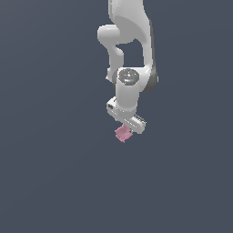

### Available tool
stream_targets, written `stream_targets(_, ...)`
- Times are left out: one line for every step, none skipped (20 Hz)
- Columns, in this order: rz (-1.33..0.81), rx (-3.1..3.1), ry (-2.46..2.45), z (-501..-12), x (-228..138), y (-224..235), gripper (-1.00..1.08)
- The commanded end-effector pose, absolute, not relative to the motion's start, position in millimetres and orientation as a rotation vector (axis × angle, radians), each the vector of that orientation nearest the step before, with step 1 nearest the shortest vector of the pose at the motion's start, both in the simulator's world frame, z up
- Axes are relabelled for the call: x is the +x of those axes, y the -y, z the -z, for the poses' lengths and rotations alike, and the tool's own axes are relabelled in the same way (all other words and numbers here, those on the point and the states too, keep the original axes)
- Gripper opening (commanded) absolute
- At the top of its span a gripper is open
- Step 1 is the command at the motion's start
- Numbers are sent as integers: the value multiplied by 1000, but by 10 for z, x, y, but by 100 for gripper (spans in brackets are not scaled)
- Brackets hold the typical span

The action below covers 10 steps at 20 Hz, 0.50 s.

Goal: Pick up the object and move it to a goal position.

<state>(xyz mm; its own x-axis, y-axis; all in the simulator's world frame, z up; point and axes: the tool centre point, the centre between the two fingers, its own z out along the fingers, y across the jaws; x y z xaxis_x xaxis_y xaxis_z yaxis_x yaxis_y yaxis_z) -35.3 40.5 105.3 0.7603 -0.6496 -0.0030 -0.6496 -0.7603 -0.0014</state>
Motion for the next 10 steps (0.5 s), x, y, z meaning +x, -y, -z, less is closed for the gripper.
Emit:
stream_targets(-2, -2927, -1137, -1032, -370, -428, 100)
stream_targets(-2, -2921, -1152, -1026, -376, -436, 100)
stream_targets(-1, -2916, -1165, -1020, -380, -442, 100)
stream_targets(-1, -2912, -1177, -1015, -384, -448, 100)
stream_targets(-1, -2908, -1186, -1011, -388, -453, 100)
stream_targets(0, -2905, -1194, -1007, -391, -457, 100)
stream_targets(0, -2903, -1200, -1005, -393, -460, 100)
stream_targets(0, -2901, -1205, -1003, -395, -462, 100)
stream_targets(0, -2900, -1207, -1002, -396, -463, 100)
stream_targets(0, -2900, -1208, -1001, -396, -463, 100)
